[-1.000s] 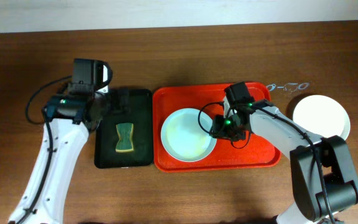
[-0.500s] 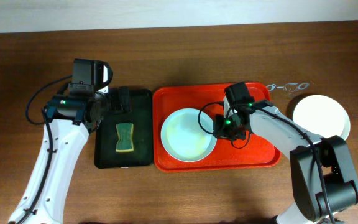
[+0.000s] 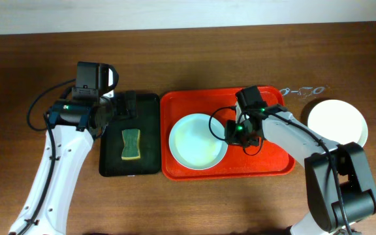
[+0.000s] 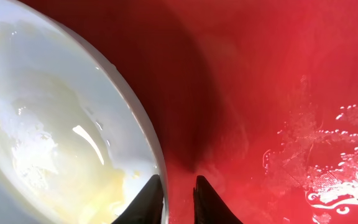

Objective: Clean dirty plates on tray and stack at the side

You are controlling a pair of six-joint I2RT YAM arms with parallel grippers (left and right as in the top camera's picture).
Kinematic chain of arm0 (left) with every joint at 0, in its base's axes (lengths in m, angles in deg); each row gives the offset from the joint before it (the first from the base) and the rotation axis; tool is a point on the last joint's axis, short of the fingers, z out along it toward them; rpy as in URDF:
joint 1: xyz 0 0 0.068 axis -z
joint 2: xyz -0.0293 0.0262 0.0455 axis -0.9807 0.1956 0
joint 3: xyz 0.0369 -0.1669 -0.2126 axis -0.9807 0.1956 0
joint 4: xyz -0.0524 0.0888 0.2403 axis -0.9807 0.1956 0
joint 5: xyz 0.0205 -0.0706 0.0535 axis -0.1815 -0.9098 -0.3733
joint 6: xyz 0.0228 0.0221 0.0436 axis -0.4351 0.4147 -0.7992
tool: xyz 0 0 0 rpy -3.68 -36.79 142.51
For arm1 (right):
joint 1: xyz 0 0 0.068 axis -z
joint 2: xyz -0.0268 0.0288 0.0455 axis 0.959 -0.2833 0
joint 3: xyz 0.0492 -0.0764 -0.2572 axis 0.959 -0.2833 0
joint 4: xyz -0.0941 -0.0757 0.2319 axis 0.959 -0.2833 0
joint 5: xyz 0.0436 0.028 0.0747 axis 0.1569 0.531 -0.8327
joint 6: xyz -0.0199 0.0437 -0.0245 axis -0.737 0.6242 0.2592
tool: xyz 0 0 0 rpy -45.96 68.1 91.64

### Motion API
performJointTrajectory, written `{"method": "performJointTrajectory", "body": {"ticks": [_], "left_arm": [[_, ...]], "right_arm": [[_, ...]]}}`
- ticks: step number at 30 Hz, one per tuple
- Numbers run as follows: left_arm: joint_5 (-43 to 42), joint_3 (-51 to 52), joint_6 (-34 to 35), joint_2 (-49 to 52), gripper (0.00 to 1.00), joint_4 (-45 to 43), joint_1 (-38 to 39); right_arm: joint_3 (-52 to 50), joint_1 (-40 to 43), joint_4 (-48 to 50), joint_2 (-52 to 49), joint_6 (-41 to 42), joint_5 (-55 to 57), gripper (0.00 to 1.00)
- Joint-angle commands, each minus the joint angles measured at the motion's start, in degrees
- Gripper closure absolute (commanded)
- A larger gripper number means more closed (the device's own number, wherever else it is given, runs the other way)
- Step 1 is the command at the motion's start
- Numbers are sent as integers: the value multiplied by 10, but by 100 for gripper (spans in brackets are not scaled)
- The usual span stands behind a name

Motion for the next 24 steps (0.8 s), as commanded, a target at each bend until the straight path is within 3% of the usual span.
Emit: {"method": "performJointTrajectory", "body": {"ticks": [1,17,22,24], "left_arm": [[6,-7,9,-3,1,1,-1],[6,-7,9,-3,1,1,-1],[6,-7,9,-3,1,1,-1],[6,-7,9,-3,1,1,-1]], "right_arm": [[3,-6,4,-2,3,7,81],[-4,-33,20,-2,3,66,74],[-5,-33,23,-2,5,66,75],[-5,-33,23,-2,4,66,83]]}}
